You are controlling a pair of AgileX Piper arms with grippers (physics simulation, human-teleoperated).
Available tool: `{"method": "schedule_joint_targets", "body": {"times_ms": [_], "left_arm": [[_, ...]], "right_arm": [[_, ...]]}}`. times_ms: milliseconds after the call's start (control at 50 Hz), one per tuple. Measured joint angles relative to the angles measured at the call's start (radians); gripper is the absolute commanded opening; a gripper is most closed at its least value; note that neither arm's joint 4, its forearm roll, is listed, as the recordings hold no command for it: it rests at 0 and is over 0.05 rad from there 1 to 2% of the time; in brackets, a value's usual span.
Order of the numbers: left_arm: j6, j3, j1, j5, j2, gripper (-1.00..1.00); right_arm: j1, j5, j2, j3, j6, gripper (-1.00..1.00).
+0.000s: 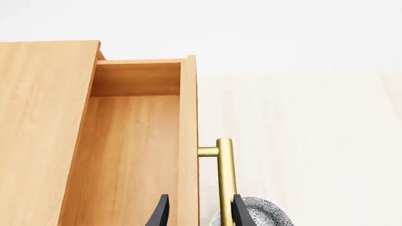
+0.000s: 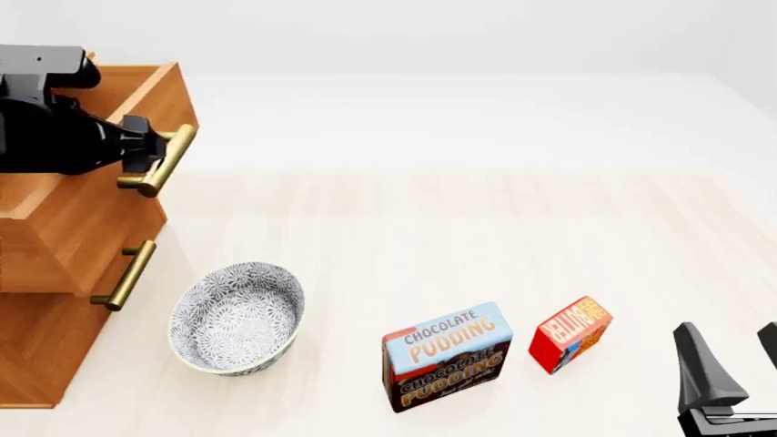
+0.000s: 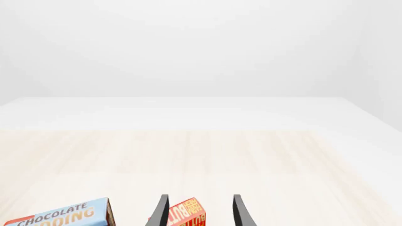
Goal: Put the butter at the back in the top drawer of the cabinet and close it.
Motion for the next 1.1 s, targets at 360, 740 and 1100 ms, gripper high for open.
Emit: {"method": "schedule_joint_targets", "body": {"times_ms": [360,740,1100], "left_arm": [[-0.018,-0.008,-0.006,0.015,0.005,1.0],[-0.056,-0.026,-0.024,0.047,0.015,1.0],[-0.082,-0.029,-0.031,0.059,0.015,1.0]], "right_arm": [[0.0,0.0,0.0,0.0,0.0,1.0],[0.0,0.0,0.0,0.0,0.0,1.0],[0.0,0.0,0.0,0.0,0.0,1.0]]}}
